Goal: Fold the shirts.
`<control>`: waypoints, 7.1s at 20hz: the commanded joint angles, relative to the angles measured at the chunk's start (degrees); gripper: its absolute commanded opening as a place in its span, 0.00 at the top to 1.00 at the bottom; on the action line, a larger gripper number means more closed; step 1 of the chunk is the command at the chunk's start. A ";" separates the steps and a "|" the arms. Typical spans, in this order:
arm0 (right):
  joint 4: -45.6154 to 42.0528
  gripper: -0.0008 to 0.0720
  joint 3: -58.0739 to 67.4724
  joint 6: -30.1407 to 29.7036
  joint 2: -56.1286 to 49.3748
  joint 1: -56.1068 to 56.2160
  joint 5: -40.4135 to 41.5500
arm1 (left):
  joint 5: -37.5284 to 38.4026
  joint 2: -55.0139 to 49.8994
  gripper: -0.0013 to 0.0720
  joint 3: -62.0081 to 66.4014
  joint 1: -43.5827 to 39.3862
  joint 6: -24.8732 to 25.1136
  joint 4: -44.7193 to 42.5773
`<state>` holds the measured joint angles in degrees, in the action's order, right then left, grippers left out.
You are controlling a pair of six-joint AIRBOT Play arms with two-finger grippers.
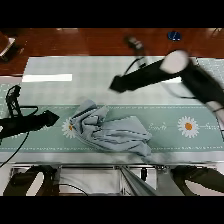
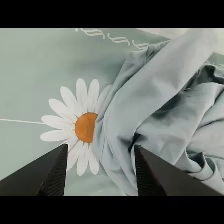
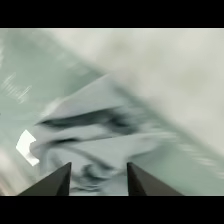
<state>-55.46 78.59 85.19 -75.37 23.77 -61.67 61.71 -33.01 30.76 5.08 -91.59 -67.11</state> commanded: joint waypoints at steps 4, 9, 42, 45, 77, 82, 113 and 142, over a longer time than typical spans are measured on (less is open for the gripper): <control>-20.11 0.43 -14.19 3.78 23.23 -29.73 -7.39 | 2.25 -4.70 0.29 1.14 1.25 7.37 9.44; -12.76 0.43 -42.14 3.28 33.99 -37.97 -6.93 | 0.07 -22.12 0.29 2.19 -1.62 24.81 24.76; 7.34 0.96 -55.39 5.35 22.69 3.45 8.26 | 0.63 -38.05 0.96 12.44 -12.39 27.67 21.29; -3.45 0.96 -37.73 6.29 24.98 -3.74 1.57 | 0.39 -30.97 0.96 19.26 -7.91 27.67 27.89; -18.88 0.96 -4.15 2.67 39.58 -24.48 -27.78 | 6.86 5.09 0.96 8.41 10.78 21.97 30.51; -25.88 0.96 -16.92 4.22 27.54 -24.50 -10.47 | -13.00 -14.93 0.96 3.21 -3.43 24.52 30.53; 1.14 0.46 -46.51 -7.74 16.37 -56.39 3.39 | -3.19 -15.89 0.29 -16.90 1.95 21.92 32.65; 16.96 0.96 -11.34 -11.41 -17.90 -38.53 0.31 | -20.48 -24.20 0.96 -4.02 -12.87 23.91 38.66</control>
<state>-38.76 61.43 74.96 -92.09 -16.84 -56.75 40.53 -57.63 24.05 -8.36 -67.72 -28.49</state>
